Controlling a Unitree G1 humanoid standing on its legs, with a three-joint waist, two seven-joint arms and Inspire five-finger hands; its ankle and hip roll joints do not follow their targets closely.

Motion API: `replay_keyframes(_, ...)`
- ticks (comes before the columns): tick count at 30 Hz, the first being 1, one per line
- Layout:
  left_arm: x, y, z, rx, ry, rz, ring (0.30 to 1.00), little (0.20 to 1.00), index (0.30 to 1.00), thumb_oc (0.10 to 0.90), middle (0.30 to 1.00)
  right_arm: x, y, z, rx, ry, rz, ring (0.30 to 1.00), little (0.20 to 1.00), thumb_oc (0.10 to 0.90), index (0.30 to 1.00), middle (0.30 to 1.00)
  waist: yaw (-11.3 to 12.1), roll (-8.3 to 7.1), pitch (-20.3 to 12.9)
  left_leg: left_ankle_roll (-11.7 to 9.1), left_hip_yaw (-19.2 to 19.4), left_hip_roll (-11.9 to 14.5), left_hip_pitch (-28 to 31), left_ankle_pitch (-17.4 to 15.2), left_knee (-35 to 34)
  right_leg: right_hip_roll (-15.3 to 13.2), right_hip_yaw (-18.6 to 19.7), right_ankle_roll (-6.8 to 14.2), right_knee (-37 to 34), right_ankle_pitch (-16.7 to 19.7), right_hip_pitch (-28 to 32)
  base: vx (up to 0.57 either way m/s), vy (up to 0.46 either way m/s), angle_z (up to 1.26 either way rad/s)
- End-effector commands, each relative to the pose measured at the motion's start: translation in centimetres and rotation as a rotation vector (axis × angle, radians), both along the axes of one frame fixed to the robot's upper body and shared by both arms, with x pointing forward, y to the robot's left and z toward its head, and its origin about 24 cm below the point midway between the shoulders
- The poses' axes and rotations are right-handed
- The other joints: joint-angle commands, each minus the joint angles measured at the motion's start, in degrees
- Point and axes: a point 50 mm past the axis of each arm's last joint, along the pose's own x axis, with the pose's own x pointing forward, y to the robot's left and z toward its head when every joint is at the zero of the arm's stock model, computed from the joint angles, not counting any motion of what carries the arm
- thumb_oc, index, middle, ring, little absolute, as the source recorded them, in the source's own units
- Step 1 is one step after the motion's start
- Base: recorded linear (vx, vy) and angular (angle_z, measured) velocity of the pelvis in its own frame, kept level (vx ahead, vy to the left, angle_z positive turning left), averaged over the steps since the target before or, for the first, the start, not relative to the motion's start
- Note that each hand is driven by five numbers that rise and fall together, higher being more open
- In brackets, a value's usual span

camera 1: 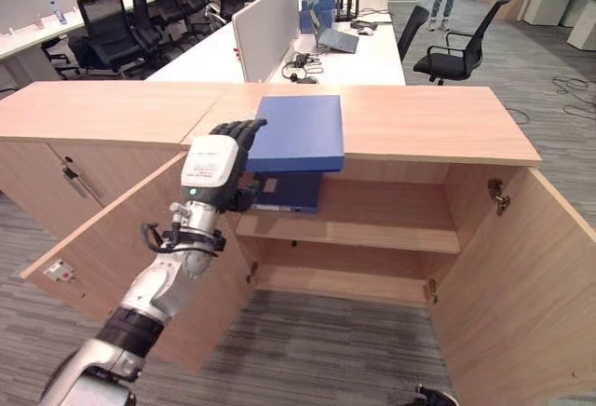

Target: Put the empty folder in the office cabinet

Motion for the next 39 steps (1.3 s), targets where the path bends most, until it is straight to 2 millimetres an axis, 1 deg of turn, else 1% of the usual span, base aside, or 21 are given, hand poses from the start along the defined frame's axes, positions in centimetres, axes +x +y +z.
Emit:
replay_keyframes(1, 1.8, 0.9, 7.1, 0.029, -0.223, 0.025, 0.9, 0.9, 0.9, 0.8, 0.9, 0.2, 0.3, 0.0, -0.008, 0.004, 0.086, 0.9, 0.9, 0.8, 0.9, 0.9, -0.2, -2.13, -2.5, -0.9, -1.1, -0.7, -1.4, -4.9, -0.5, -2.2, 1.7, 6.7, 0.4, -3.4, 3.1, 0.0, 0.006, -0.09)
replay_keyframes(4, 2.8, 1.2, 7.2, 0.038, -0.194, 0.059, 0.9, 0.9, 0.9, 0.8, 0.9, 0.1, 0.1, 0.0, -0.008, 0.012, 0.086, 0.9, 0.9, 0.8, 0.9, 0.9, -0.8, -1.9, -2.8, -0.9, -0.6, -0.7, -1.1, -5.1, -0.5, -2.3, 2.1, 6.9, 0.4, -3.4, 3.3, 0.0, 0.01, -0.12)
replay_keyframes(8, 4.0, 2.1, 8.0, 0.165, -0.195, 0.14, 0.9, 0.9, 0.9, 0.8, 0.9, 0.1, -0.1, 0.0, -0.008, 0.005, 0.076, 0.9, 0.9, 0.8, 0.9, 0.9, -1.4, -1.41, -3.1, -0.8, 0.2, -0.6, -0.7, -5.5, -0.5, -2.4, 2.5, 7.2, 0.4, -3.3, 3.1, 0.0, 0.008, -0.03)
replay_keyframes(13, 4.7, 2.5, 9.0, 0.231, -0.211, 0.181, 0.9, 0.9, 0.9, 0.8, 0.9, -0.1, -0.4, 0.1, -0.013, 0.006, 0.059, 0.9, 0.9, 0.8, 0.9, 0.9, -1.9, -1.17, -3.2, -0.7, 0.7, -0.6, -0.5, -5.7, -0.5, -2.5, 2.8, 7.4, 0.4, -3.2, 3.1, 0.0, 0.008, -0.11)
replay_keyframes(21, 5.4, 3.1, 10.1, 0.287, -0.217, 0.23, 0.9, 0.9, 0.9, 0.8, 0.9, -0.5, -0.5, 0.0, -0.009, 0.018, 0.053, 0.9, 0.9, 0.8, 0.9, 0.9, -2.5, -0.72, -3.3, -0.5, 1.9, -0.6, -0.1, -6.1, -0.5, -2.5, 3.4, 7.7, 0.4, -3.0, 3.0, 0.0, 0.007, -0.06)
replay_keyframes(25, 5.7, 3.2, 10.1, 0.294, -0.194, 0.234, 0.9, 0.9, 0.9, 0.8, 0.9, -0.6, -0.5, 0.0, -0.009, 0.019, 0.052, 0.9, 0.9, 0.8, 0.9, 0.9, -2.6, -0.65, -3.3, -0.5, 2.3, -0.6, 0.0, -6.3, -0.5, -2.6, 3.6, 7.8, 0.4, -3.1, 3.0, 0.0, 0.002, -0.02)
replay_keyframes(29, 5.7, 3.4, 9.3, 0.279, -0.158, 0.235, 0.9, 0.9, 0.9, 0.8, 0.9, -0.7, -0.4, -0.1, -0.004, 0.022, 0.05, 0.9, 0.9, 0.8, 0.9, 0.9, -2.6, -0.62, -3.4, -0.5, 2.6, -0.7, 0.3, -6.5, -0.5, -2.7, 3.6, 7.8, 0.4, -3.2, 3.1, 0.01, 0.005, -0.07)
replay_keyframes(33, 5.9, 3.7, 8.7, 0.261, -0.119, 0.247, 0.9, 0.9, 0.9, 0.8, 0.9, -0.5, -0.6, 0.0, -0.012, 0.015, 0.043, 0.9, 0.9, 0.8, 0.9, 0.9, -2.7, -0.6, -3.5, -0.5, 2.5, -0.7, 0.4, -6.6, -0.5, -2.8, 3.7, 7.9, 0.4, -3.2, 3.2, 0.0, 0.0, 0.0)
replay_keyframes(39, 6.2, 4.1, 8.7, 0.253, -0.09, 0.259, 0.9, 0.9, 0.9, 0.8, 0.9, -0.1, -0.6, 0.1, -0.014, 0.004, 0.046, 0.9, 0.9, 0.8, 0.9, 0.9, -2.8, -0.58, -3.5, -0.5, 2.6, -0.7, 0.6, -6.6, -0.5, -2.8, 3.6, 7.9, 0.4, -3.1, 3.3, 0.0, 0.0, 0.0)
